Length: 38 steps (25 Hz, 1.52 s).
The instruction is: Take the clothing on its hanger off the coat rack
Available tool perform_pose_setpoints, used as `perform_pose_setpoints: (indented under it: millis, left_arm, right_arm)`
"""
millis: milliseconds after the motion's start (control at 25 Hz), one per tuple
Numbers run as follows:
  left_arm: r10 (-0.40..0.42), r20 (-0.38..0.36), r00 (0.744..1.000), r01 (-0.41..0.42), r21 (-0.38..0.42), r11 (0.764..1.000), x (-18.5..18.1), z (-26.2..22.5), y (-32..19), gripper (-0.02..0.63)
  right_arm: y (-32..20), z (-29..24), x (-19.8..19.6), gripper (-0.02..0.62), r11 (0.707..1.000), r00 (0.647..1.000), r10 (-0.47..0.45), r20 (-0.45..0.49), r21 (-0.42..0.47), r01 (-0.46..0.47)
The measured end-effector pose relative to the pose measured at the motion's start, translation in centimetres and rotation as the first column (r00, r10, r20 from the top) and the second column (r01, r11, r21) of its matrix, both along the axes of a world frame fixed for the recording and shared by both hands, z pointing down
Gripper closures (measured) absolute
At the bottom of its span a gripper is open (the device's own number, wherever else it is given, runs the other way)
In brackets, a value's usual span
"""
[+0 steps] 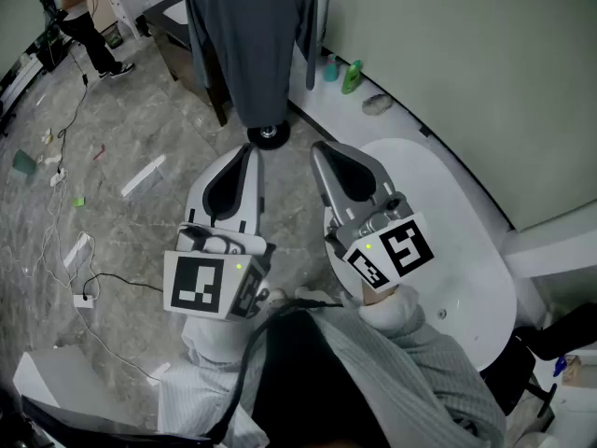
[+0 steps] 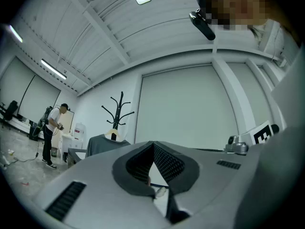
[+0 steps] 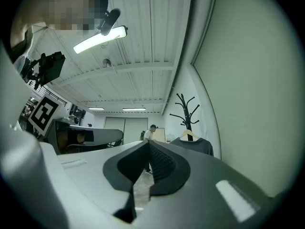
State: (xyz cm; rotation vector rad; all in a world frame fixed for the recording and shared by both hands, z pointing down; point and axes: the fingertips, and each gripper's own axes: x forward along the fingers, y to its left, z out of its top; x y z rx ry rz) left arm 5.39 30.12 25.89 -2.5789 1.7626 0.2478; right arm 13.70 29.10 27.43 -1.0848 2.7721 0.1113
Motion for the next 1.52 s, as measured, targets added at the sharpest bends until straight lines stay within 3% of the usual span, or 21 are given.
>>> perform_pose_setpoints:
  millis: [440, 680, 960, 1160, 1320, 1520]
  left_arm:
    - [-0.004, -0.001, 1.0, 0.004, -0.006, 1.0, -2.6, 0.7, 0.2, 0.601]
    - [-0.04, -0.002, 0.999, 0.04, -0.043, 0.998, -6.9, 2.5, 0.3, 0.601]
    - [-0.027, 0.005, 1.0, 0.028, -0.04, 0.999, -11.0, 3.4, -1.1, 0.601]
    - [-0.017, 0.023, 1.0, 0.018, -0.041, 0.999, -12.6, 4.2, -6.3, 0.601]
    - [-0.042, 0.042, 0.998, 0.045, -0.081, 0.996, -14.9, 6.0, -13.3, 0.601]
    - [-0.059, 0.061, 0.996, 0.062, -0.045, 0.997, -17.3, 4.0, -24.1, 0.601]
  right_arm:
    - [-0.1, 0.5, -2.1, 0.594, 1.0, 1.0, 0.001, 0.015, -0.018, -0.001]
    - [-0.2, 1.7, -5.0, 0.594, 0.999, 1.0, 0.017, 0.022, -0.03, -0.016]
    - [-2.2, 2.9, -9.0, 0.594, 0.999, 1.0, 0.023, -0.002, -0.047, -0.024]
    - [-7.4, 3.7, -11.0, 0.594, 0.998, 1.0, 0.015, 0.003, -0.061, -0.015]
    - [-14.5, 5.5, -13.5, 0.594, 0.997, 1.0, -0.003, 0.006, -0.077, 0.003]
    - [-25.4, 3.6, -16.2, 0.594, 0.999, 1.0, -0.026, 0.003, -0.046, 0.026]
